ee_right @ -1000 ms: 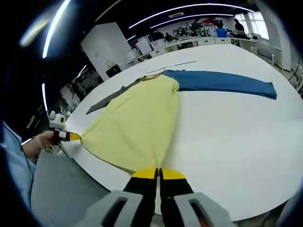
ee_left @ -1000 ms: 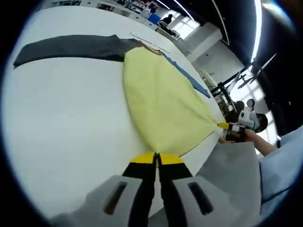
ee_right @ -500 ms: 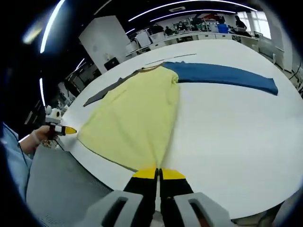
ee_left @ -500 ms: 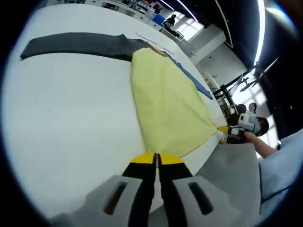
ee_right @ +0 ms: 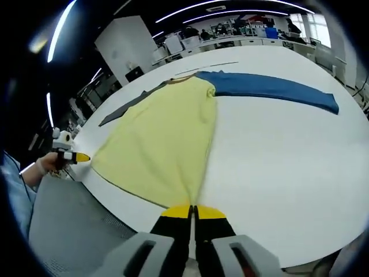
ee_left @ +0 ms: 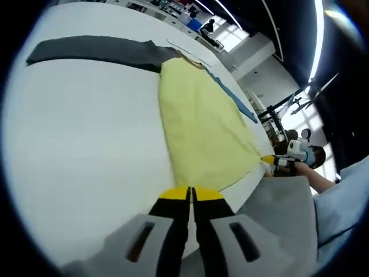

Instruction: Fold the garment on the visible template until the final outline fits inside the template.

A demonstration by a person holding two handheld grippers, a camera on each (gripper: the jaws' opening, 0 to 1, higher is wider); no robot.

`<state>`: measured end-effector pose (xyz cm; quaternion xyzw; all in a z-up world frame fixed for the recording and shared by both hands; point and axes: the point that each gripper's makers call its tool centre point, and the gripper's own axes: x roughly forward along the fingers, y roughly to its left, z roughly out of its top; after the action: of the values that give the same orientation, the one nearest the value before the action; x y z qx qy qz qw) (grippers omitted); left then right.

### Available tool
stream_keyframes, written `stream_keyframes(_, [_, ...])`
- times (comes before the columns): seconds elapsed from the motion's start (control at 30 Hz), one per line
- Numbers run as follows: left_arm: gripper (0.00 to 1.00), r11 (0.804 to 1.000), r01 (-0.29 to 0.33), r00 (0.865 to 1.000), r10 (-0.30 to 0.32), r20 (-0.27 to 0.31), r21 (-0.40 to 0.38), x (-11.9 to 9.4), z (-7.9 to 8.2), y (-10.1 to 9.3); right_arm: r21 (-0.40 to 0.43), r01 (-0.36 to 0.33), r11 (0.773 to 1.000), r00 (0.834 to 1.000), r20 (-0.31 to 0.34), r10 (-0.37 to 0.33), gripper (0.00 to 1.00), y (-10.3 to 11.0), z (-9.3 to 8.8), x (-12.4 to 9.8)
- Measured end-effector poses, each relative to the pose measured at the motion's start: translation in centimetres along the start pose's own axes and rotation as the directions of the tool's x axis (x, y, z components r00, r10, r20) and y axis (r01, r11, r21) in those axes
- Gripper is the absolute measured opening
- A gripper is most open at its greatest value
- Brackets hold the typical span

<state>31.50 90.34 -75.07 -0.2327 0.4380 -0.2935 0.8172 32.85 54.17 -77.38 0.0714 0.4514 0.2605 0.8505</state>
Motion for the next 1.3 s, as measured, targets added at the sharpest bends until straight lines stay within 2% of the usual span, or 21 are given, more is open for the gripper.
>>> stream_keyframes(0.1, [0.07,0.998,0.000,1.000,-0.001,0.008,0.064,0.1,0.3,-0.1,-0.010,-0.006,1.000,1.000,-0.017,0.006,0.00,-0.1,-0.3,0.0])
stream_keyframes(0.17, [0.13,0.997,-0.001,1.000,0.000,0.018,0.080,0.0,0.4,-0.2,-0.025,-0.015,1.000,1.000,-0.005,0.015,0.02,0.0,-0.1,-0.3])
stream_keyframes(0.33, [0.25,0.994,0.008,0.998,-0.015,0.060,0.112,-0.1,1.1,-0.2,-0.027,-0.025,0.999,0.998,0.062,0.027,0.14,0.1,1.4,-1.0])
stream_keyframes(0.43, [0.37,0.989,0.004,0.996,-0.018,0.093,0.148,-0.3,1.8,-0.2,-0.030,-0.016,0.999,0.997,0.078,0.018,0.29,-0.1,1.8,-1.1])
stream_keyframes(0.53, [0.49,0.984,-0.008,0.992,-0.015,0.128,0.177,-0.6,2.4,-0.3,-0.082,0.027,0.996,0.994,0.107,-0.018,0.54,-0.7,2.6,-1.2])
stream_keyframes(0.57, [0.53,0.978,-0.024,0.989,-0.008,0.151,0.207,-0.7,2.9,-0.2,-0.081,0.036,0.996,0.993,0.116,-0.027,0.64,-0.8,2.7,-1.2])
stream_keyframes(0.6, [0.57,0.971,-0.056,0.979,0.008,0.205,0.232,-0.8,3.8,-0.1,-0.079,0.036,0.996,0.993,0.119,-0.026,0.70,-0.8,2.8,-1.2])
stream_keyframes(0.8, [0.84,0.963,-0.060,0.959,-0.017,0.282,0.262,-1.0,5.4,-0.9,-0.075,0.050,0.996,0.989,0.144,-0.039,0.88,-1.2,3.1,-0.9])
stream_keyframes(0.87, [0.90,0.961,-0.058,0.958,-0.022,0.286,0.269,-1.0,5.6,-1.1,-0.078,0.060,0.995,0.988,0.148,-0.048,0.96,-1.3,3.2,-0.8])
stream_keyframes(1.0, [0.98,0.960,-0.048,0.947,-0.044,0.320,0.275,-1.0,6.5,-1.5,-0.066,0.069,0.995,0.984,0.172,-0.057,1.00,-1.6,3.6,-0.7])
stream_keyframes(1.3, [0.99,0.961,-0.017,0.943,-0.077,0.323,0.276,0.2,7.1,-2.1,-0.073,0.094,0.993,0.983,0.166,-0.081,1.00,-3.1,4.2,-0.6])
